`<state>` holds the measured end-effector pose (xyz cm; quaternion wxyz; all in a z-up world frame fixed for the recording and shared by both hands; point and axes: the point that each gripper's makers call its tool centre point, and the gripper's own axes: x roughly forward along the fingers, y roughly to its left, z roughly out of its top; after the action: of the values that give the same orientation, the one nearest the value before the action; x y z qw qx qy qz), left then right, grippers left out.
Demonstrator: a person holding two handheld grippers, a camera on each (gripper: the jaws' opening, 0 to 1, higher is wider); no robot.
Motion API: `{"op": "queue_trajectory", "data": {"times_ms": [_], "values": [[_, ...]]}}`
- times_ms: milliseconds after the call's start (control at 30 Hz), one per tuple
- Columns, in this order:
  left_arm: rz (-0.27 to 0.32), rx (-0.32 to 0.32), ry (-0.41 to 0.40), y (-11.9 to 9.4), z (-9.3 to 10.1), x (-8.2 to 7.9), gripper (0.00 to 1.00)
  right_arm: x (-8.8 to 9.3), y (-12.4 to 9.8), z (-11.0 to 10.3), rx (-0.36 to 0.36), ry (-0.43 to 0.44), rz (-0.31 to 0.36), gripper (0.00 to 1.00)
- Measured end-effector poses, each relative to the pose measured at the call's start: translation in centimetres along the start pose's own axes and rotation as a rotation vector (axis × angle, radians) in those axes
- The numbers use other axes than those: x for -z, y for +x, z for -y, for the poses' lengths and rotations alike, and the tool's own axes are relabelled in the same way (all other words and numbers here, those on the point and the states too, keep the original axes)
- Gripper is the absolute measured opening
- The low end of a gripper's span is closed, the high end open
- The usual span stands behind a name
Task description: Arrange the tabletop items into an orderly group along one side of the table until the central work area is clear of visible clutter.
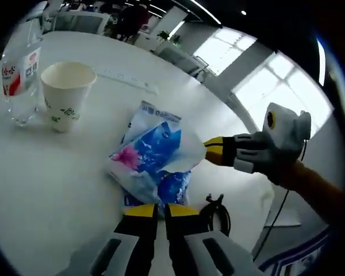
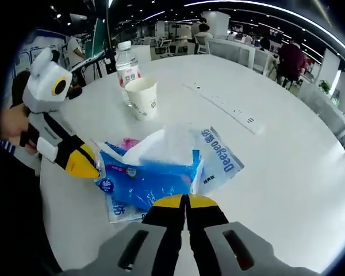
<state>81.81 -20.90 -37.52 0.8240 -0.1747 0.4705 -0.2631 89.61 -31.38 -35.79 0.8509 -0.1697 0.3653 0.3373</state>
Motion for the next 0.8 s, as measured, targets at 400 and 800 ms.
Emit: {"op": "queue_trajectory", "data": {"times_ms": [400, 800], "values": [[0.008, -0.002, -0.019, 0.1, -0.1, 0.3, 0.01, 0.8, 0.9, -0.2, -0.012, -0.002, -0.046, 0.07], [0.009, 0.027, -0.009, -0.2, 0.2, 0.2, 0.00, 0.5, -0.2, 0.0, -0.008, 0.005, -0.001, 0.00]]}}
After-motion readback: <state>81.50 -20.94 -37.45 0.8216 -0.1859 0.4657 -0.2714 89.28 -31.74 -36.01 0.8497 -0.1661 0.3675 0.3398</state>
